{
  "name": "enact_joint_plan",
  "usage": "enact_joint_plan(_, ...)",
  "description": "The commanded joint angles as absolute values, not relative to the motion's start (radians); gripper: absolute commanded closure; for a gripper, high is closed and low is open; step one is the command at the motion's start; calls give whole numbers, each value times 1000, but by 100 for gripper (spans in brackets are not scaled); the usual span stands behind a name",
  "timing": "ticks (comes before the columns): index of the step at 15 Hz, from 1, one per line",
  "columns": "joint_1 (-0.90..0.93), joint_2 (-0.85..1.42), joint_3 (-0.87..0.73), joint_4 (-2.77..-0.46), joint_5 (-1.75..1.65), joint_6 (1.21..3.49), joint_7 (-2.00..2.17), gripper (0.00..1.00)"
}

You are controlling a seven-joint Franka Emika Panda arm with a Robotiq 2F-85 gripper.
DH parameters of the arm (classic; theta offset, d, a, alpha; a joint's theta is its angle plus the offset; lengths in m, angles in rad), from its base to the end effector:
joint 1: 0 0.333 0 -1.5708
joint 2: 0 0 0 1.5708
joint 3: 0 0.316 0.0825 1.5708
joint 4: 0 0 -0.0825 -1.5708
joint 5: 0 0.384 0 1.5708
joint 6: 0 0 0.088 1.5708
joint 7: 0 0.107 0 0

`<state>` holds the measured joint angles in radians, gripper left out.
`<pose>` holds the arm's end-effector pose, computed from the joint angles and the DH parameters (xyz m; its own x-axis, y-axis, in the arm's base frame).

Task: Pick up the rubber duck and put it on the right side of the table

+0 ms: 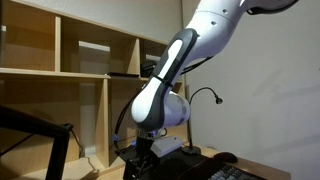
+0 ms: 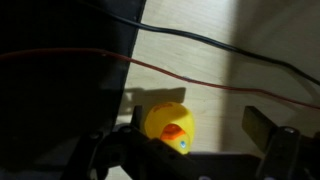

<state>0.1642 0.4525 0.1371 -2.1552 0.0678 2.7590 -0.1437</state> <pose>0.5570 0.1700 0.2022 0.9237 0.3475 0.1612 0.3622 -0.9293 -0.0719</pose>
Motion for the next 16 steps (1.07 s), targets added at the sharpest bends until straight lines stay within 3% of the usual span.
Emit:
enact_joint_plan(1,147,459,153,-2149,50,2757,-130,0)
enact_joint_plan(13,160,564,135,-2070,-10,2864,-85,0)
enact_joint_plan(14,161,574,131,-2062,-12,2867,-84,25)
enact_joint_plan(16,158,574,138,-2063,-10,2876,-88,33)
